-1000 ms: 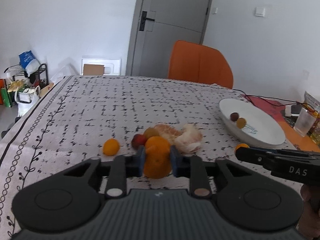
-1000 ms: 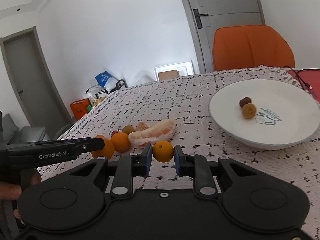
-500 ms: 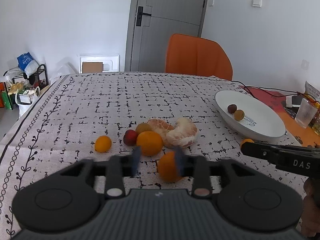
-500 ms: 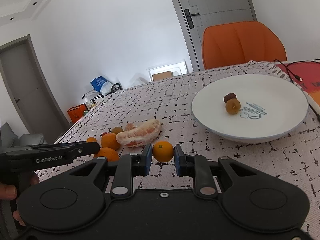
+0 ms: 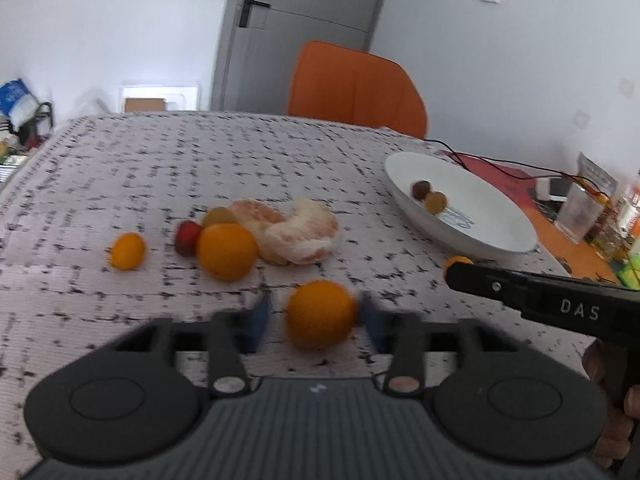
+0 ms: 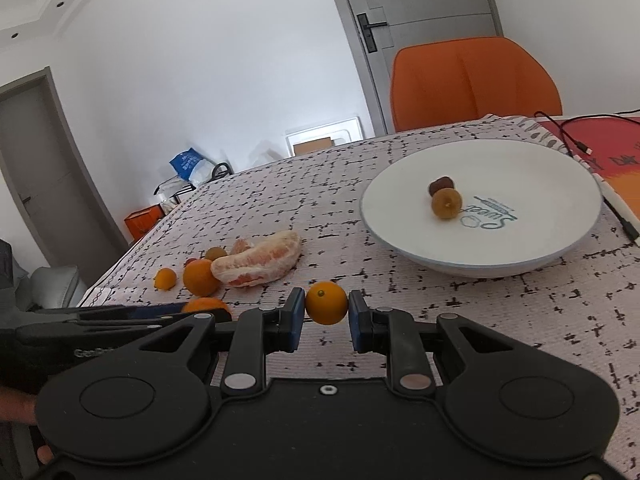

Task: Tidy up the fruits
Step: 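Carry both oranges over the white plate and open both tools to release them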

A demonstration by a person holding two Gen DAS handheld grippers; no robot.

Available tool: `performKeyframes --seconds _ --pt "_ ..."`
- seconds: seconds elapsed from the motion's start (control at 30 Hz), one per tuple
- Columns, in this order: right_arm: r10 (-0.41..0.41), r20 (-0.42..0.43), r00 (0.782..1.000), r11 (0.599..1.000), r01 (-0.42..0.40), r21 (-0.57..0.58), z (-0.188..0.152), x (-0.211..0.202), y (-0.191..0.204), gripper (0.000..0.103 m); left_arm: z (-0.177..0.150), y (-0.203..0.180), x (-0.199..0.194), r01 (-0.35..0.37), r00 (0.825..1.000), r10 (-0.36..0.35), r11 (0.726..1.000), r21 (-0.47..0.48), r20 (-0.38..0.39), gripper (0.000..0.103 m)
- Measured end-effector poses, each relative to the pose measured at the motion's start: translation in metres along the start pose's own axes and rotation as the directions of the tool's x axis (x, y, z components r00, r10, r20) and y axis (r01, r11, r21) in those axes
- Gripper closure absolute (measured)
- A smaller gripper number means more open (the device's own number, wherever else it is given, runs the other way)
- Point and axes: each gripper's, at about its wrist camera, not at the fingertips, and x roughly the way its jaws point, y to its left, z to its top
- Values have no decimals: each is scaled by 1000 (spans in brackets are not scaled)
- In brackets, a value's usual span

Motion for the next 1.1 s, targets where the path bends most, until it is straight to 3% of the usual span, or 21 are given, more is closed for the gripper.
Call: performKeyframes --seconds 0.2,0.57,1.1 --pt "-10 21 1000 1000 10 18 3 -6 -10 81 8 -8 -4 -23 999 23 1000 13 42 66" --pt "-49 81 995 998 45 52 15 -22 -36 81 27 -34 3 -7 997 2 998 69 71 66" --pt "-122 113 986 988 111 104 22 -25 -77 80 43 -77 28 26 997 -37 988 153 70 66"
